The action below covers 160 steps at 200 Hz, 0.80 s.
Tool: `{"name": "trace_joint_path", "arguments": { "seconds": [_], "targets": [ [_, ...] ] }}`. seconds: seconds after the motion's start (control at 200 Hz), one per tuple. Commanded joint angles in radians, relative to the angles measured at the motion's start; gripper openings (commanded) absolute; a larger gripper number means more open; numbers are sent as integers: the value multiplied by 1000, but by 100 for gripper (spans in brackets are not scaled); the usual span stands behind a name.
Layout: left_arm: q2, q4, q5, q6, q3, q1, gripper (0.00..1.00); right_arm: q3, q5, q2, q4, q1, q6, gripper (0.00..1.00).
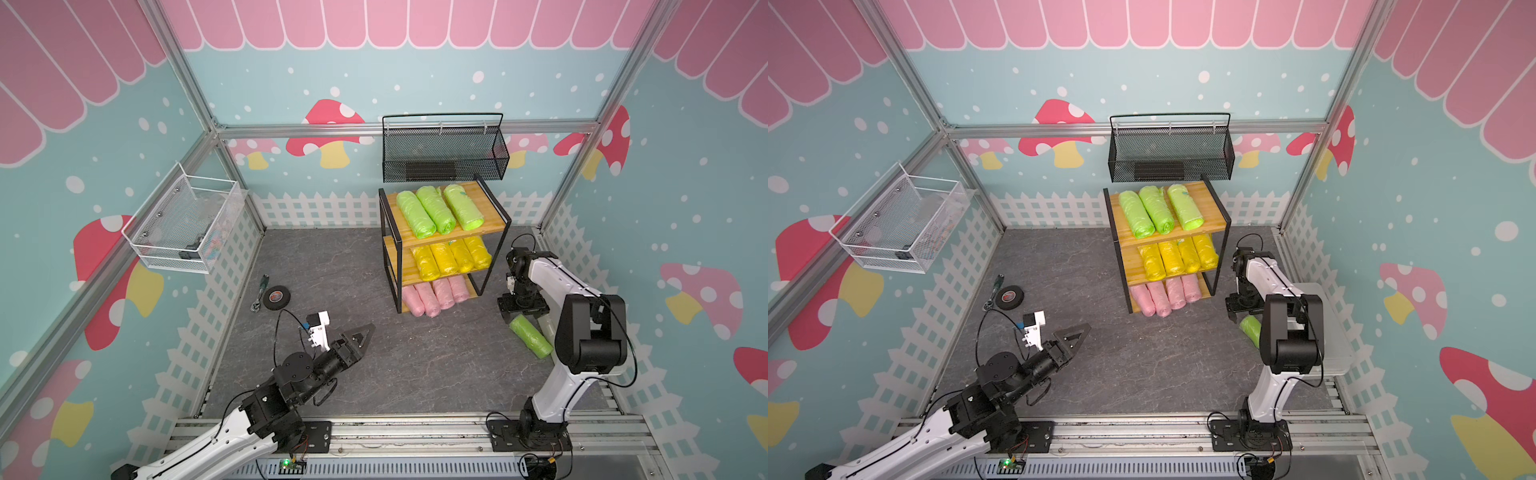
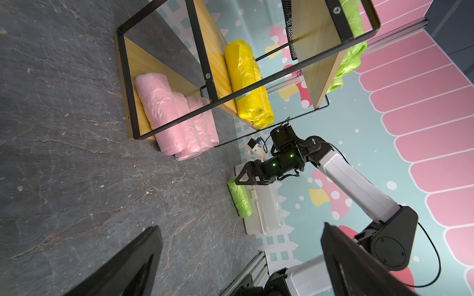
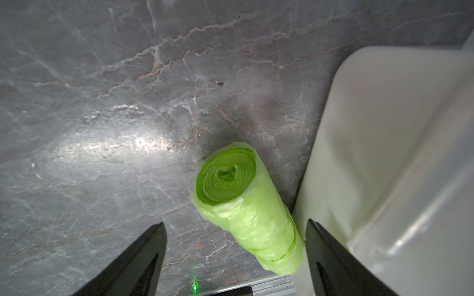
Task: Sort the rolls of trash bags by color and place them on the shelf
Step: Pick up the roll of trash bags from the center of the board.
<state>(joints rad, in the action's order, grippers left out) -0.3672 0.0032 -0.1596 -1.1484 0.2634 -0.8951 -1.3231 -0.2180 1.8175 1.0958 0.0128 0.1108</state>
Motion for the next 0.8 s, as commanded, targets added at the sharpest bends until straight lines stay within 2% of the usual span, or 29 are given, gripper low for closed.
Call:
{"name": "trace_joint_path", "arguments": {
  "seconds": [0.0, 0.4, 0.545, 0.67, 0.795],
  "targets": [
    [30, -9, 8, -14, -17, -2, 99, 7, -5, 26, -4, 7, -16, 87],
    [146, -83, -23, -22, -47, -2, 99, 22, -22, 154, -33, 9, 2, 86],
    [171, -93, -26, -28, -53, -2, 99, 28, 40, 180, -35, 16, 32, 82],
    [184, -106, -29, -26, -51, -2, 99, 34, 86, 157, -45, 16, 55, 76],
    [184, -110, -30, -28, -53, -1, 99, 42, 140, 128, -45, 17, 76, 75]
  ]
}}
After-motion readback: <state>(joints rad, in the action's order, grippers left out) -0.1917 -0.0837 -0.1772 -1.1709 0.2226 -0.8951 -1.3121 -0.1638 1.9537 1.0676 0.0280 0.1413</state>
